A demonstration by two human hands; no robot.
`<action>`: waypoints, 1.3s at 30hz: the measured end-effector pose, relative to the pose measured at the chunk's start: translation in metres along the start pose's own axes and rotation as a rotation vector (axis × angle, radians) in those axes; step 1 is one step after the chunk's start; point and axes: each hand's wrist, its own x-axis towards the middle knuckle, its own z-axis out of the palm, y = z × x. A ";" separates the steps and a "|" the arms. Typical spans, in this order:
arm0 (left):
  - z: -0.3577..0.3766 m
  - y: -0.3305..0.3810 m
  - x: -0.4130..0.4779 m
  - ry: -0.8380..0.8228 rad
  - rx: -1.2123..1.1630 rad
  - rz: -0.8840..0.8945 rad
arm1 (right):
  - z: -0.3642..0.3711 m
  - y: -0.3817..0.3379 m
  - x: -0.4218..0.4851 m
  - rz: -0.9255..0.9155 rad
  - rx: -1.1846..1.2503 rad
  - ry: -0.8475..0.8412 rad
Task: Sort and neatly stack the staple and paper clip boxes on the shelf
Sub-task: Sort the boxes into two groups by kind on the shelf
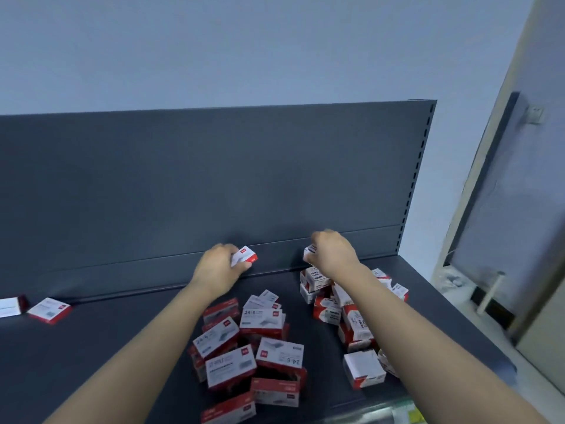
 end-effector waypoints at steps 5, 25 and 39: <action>0.018 0.002 0.004 -0.099 0.115 -0.046 | 0.003 0.040 0.001 0.095 -0.037 0.018; 0.074 -0.022 0.032 -0.380 0.132 -0.125 | 0.027 0.060 0.015 0.064 -0.068 -0.086; -0.009 -0.021 -0.003 0.184 0.365 0.012 | 0.024 -0.056 0.021 -0.265 0.104 0.115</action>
